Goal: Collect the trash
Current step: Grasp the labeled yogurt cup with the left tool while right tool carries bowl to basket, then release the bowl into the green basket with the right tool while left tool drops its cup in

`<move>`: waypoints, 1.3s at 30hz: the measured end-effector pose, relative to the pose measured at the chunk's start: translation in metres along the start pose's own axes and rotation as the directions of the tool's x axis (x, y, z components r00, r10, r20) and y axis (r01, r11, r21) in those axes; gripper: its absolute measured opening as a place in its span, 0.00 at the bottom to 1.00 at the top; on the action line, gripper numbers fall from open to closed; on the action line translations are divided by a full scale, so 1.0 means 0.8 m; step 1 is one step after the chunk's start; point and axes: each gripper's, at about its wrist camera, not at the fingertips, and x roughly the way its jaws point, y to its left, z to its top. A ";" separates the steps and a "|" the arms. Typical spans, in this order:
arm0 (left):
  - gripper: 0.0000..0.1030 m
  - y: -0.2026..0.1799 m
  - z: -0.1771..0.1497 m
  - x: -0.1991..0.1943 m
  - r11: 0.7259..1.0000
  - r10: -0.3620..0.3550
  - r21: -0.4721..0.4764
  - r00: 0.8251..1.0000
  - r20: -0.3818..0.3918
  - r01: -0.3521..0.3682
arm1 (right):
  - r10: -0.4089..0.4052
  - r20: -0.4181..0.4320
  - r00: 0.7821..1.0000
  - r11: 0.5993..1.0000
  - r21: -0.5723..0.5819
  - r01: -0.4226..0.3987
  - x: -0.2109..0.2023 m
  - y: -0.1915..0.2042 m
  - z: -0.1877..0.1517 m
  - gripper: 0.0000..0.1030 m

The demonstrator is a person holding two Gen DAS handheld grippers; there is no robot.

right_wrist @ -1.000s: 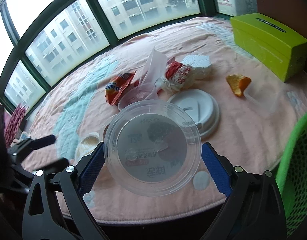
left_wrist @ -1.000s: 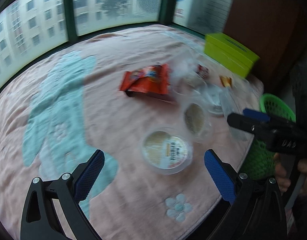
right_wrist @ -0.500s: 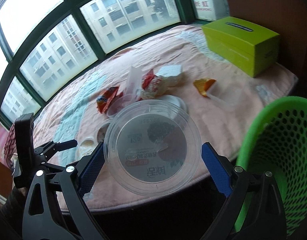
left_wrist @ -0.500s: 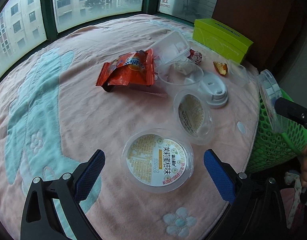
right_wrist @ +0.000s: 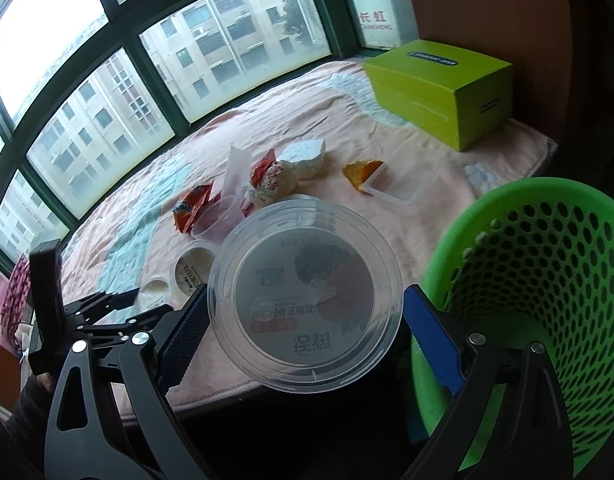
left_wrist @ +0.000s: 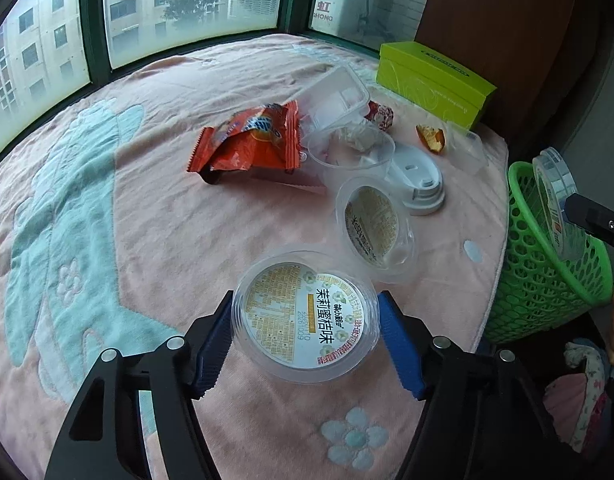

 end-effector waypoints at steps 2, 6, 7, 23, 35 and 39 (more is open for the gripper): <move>0.65 0.002 -0.001 -0.008 1.000 0.003 -0.006 1.000 0.003 -0.003 | -0.007 0.006 1.000 1.000 0.006 0.007 -0.005 -0.004 -0.001 0.90; 0.65 0.003 -0.003 -0.033 1.000 0.011 -0.006 0.999 0.032 -0.011 | -0.033 0.026 0.999 0.999 0.027 0.033 -0.018 -0.017 -0.002 0.90; 0.65 0.004 -0.002 -0.038 1.000 0.011 -0.005 0.999 0.038 -0.011 | -0.041 0.030 0.999 0.999 0.033 0.040 -0.021 -0.020 -0.001 0.90; 0.65 -0.094 0.064 -0.062 0.987 -0.134 0.101 0.984 0.118 0.122 | -0.215 0.021 0.976 0.965 0.162 0.209 -0.067 -0.114 -0.027 0.91; 0.65 -0.192 0.118 -0.038 0.957 -0.235 0.202 0.965 0.115 0.209 | -0.220 0.031 0.975 0.955 0.210 0.209 -0.088 -0.146 -0.039 0.94; 0.65 -0.222 0.129 -0.028 0.944 -0.263 0.230 0.959 0.101 0.235 | -0.233 0.048 0.971 0.951 0.220 0.217 -0.100 -0.152 -0.038 0.94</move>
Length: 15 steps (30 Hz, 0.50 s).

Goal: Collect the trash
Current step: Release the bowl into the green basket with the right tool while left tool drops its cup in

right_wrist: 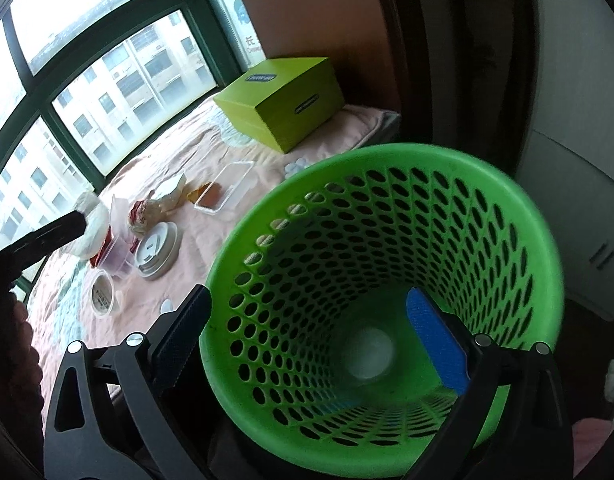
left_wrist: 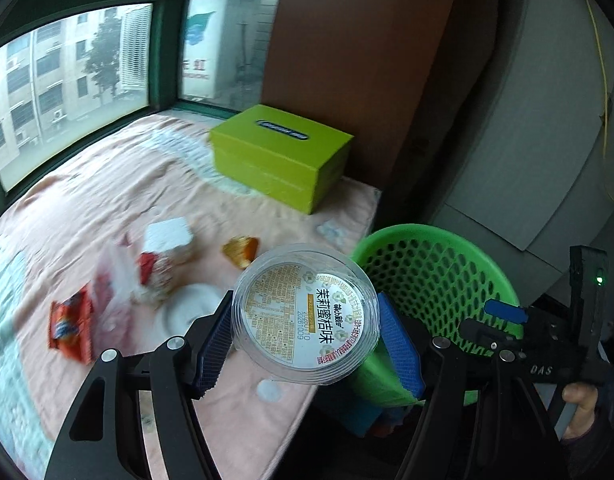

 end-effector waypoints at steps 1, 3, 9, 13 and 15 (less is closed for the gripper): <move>0.65 -0.005 0.002 0.005 1.000 -0.005 0.006 1.000 -0.003 0.005 | -0.005 0.007 1.000 1.000 0.002 0.005 -0.004 -0.002 0.001 0.94; 0.65 -0.018 0.008 0.017 1.000 -0.019 0.020 1.000 -0.013 0.019 | -0.018 0.029 0.999 1.000 0.008 0.018 -0.014 -0.008 0.003 0.94; 0.65 -0.053 0.012 0.048 0.997 -0.058 0.051 0.997 -0.055 0.061 | -0.060 0.082 0.995 0.998 0.023 0.058 -0.039 -0.024 0.006 0.94; 0.65 -0.073 0.010 0.069 0.995 -0.075 0.061 0.993 -0.092 0.081 | -0.081 0.114 0.990 0.996 0.047 0.076 -0.053 -0.037 0.008 0.94; 0.65 -0.080 0.008 0.079 0.994 -0.082 0.064 0.991 -0.110 0.090 | -0.086 0.125 0.989 0.995 0.061 0.078 -0.058 -0.043 0.007 0.94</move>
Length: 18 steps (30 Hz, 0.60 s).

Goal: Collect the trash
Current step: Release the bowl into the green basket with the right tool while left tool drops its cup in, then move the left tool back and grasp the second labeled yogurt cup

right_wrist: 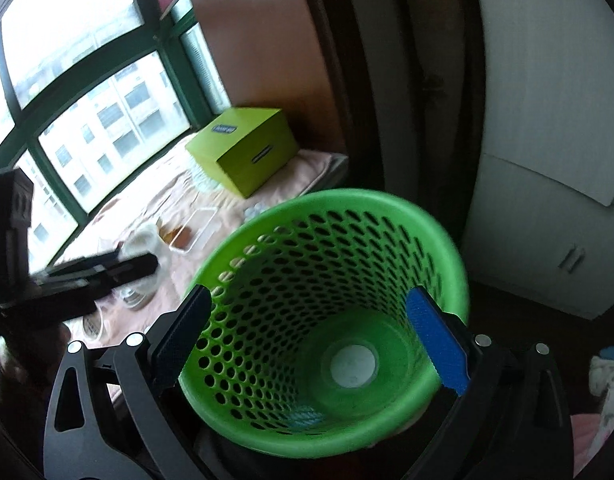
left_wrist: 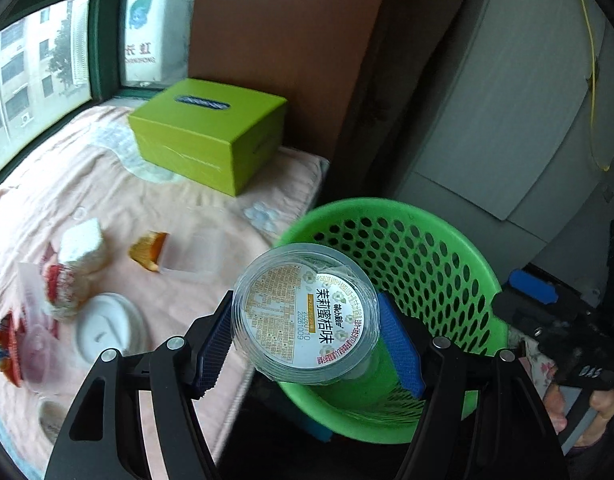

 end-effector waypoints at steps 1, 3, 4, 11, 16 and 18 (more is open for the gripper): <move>0.65 -0.004 -0.001 0.004 1.000 -0.005 0.003 1.000 -0.007 0.005 | -0.003 0.005 1.000 1.000 0.006 0.003 -0.002 -0.003 0.000 0.94; 0.65 -0.010 -0.002 0.011 1.000 -0.013 0.010 1.000 -0.020 0.013 | -0.007 0.012 1.000 1.000 0.016 0.007 -0.004 -0.009 0.001 0.94; 0.65 -0.013 -0.002 0.014 1.000 -0.017 0.013 0.999 -0.027 0.018 | -0.010 0.014 1.000 1.000 0.021 0.010 -0.005 -0.011 0.001 0.94; 0.73 -0.033 -0.005 0.029 0.998 -0.049 0.024 0.998 -0.048 0.051 | -0.010 0.016 1.000 0.999 0.042 0.009 -0.009 -0.019 0.000 0.94; 0.82 -0.041 -0.008 0.025 0.997 -0.063 0.035 0.997 -0.036 0.065 | -0.004 0.019 1.000 0.999 0.044 0.003 -0.011 -0.018 -0.001 0.94; 0.82 -0.038 -0.009 0.023 0.998 -0.060 0.032 0.998 -0.035 0.062 | -0.002 0.018 1.000 0.999 0.038 0.002 -0.010 -0.015 0.000 0.94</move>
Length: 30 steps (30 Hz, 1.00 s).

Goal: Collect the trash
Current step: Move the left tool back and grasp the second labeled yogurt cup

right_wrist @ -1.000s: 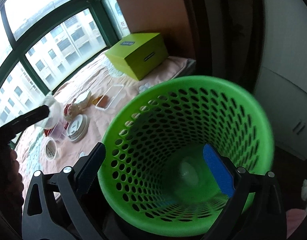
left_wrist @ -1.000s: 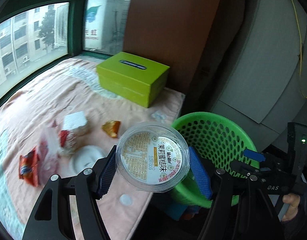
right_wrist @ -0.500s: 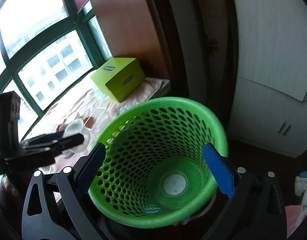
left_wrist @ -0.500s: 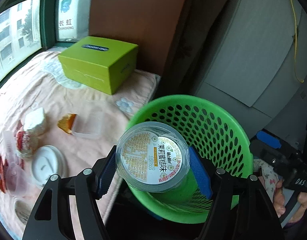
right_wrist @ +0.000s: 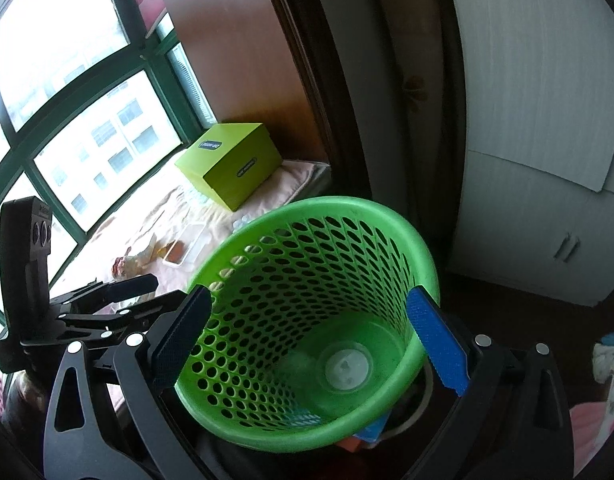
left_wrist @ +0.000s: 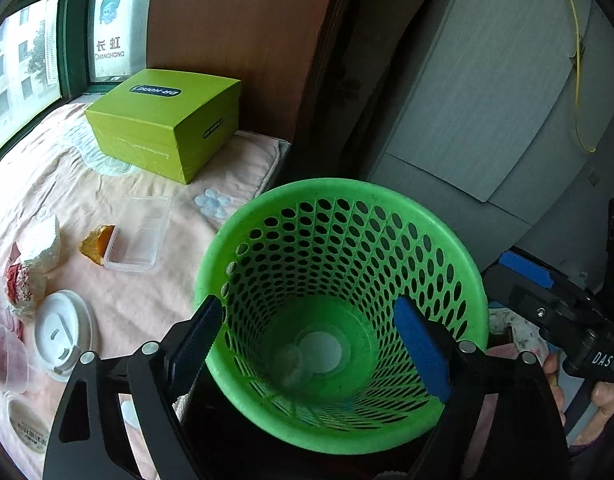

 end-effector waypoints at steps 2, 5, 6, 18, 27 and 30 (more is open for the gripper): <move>0.82 0.007 -0.002 -0.006 1.000 0.012 -0.016 1.000 0.005 -0.012 | 0.006 -0.001 1.000 1.000 -0.006 -0.006 0.001 0.003 0.000 0.94; 0.82 0.021 -0.006 -0.020 0.998 0.041 -0.044 0.999 0.017 -0.040 | 0.017 -0.004 1.000 1.000 -0.013 -0.017 0.002 0.010 0.000 0.94; 0.82 0.027 -0.008 -0.026 0.997 0.056 -0.052 0.998 0.021 -0.055 | 0.021 -0.006 1.000 1.000 -0.018 -0.022 0.003 0.013 0.000 0.94; 0.83 0.117 -0.051 -0.085 0.939 0.282 -0.216 0.959 0.036 -0.268 | 0.088 -0.041 0.995 0.993 -0.082 -0.091 0.020 0.064 -0.002 0.94; 0.86 0.185 -0.091 -0.114 0.818 0.475 -0.364 0.880 -0.010 -0.445 | 0.136 -0.071 0.988 0.983 -0.110 -0.144 0.032 0.094 -0.005 0.94; 0.86 0.206 -0.108 -0.111 0.775 0.525 -0.385 0.850 -0.049 -0.501 | 0.152 -0.078 0.985 0.980 -0.118 -0.161 0.036 0.105 -0.006 0.94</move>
